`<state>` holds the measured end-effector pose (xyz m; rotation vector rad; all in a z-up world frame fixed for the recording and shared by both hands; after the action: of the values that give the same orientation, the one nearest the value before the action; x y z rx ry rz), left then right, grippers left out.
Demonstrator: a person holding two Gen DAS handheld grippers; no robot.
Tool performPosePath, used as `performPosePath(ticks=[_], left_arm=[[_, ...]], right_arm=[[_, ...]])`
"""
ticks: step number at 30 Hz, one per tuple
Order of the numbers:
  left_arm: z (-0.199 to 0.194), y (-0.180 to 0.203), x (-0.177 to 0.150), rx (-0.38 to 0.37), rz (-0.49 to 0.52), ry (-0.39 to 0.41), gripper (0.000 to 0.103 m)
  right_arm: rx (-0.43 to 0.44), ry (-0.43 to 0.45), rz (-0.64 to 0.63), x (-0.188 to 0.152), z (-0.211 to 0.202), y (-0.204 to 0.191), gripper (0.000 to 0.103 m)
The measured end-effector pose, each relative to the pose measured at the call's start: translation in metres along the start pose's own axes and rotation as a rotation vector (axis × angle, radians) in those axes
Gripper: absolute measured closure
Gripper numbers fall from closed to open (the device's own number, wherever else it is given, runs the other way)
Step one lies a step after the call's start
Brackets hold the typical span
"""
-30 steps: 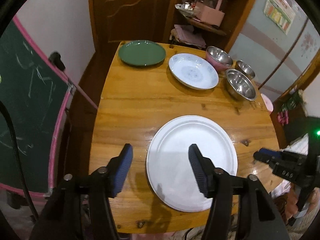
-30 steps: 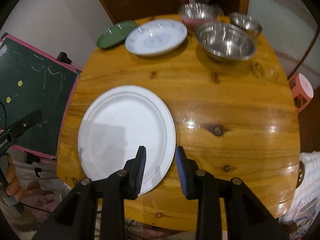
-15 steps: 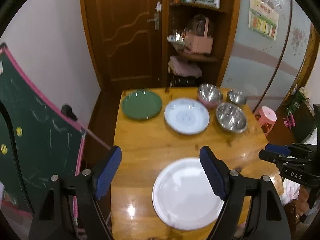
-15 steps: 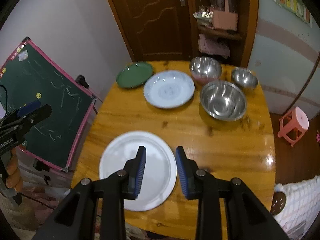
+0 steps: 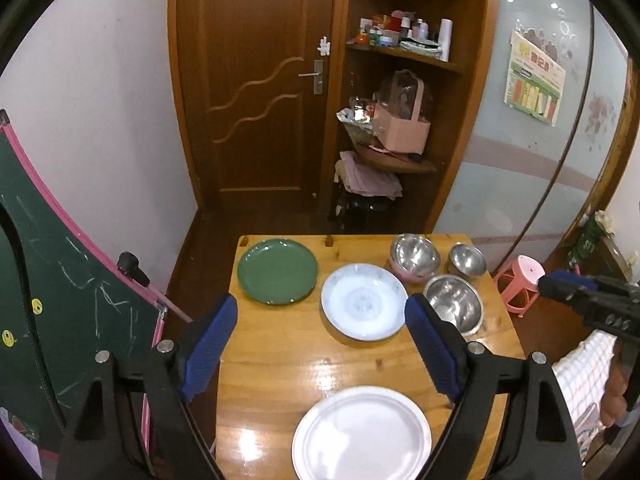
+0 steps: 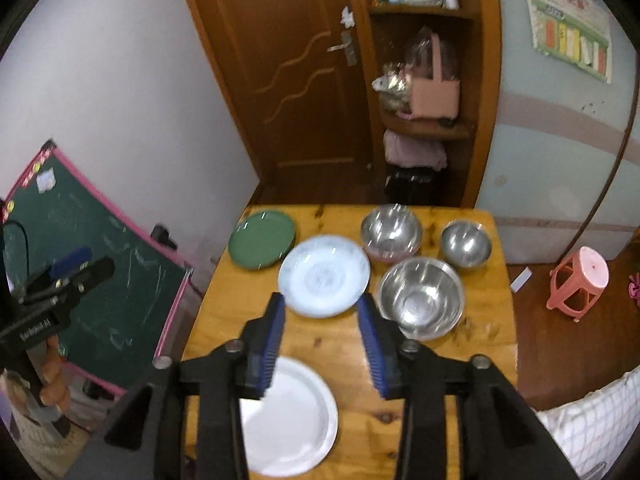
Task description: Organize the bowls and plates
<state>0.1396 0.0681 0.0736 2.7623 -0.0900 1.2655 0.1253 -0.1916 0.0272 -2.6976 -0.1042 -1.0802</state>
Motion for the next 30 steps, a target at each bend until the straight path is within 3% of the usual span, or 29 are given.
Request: performPosePath(ticks=[10, 22, 30], left_arm=[[0.041, 0.013, 0.017, 0.089, 0.043, 0.016, 0.018], [0.126, 0.020, 0.012, 0.133, 0.058, -0.023, 0.018], [0.205, 0.015, -0.009, 0.140, 0.025, -0.141, 0.018]], right_arm=[[-0.038, 0.055, -0.008, 0.032, 0.005, 0.005, 0.058], [-0.049, -0.028, -0.005, 0.045, 0.069, 0.014, 0.058], [-0.063, -0.127, 0.010, 0.043, 0.134, 0.027, 0.058]])
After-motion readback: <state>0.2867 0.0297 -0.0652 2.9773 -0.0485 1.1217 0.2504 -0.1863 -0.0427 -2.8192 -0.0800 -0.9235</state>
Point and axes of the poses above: each gripper's, at about its wrist camera, not at the fingertips, and z roughly the way its jaws point, y to its right, x to its top, the point moved 3 cm from there along z, roughly the way its jaws point, and after that the axes turned 3 degrees about y, right-handed, at the moved point
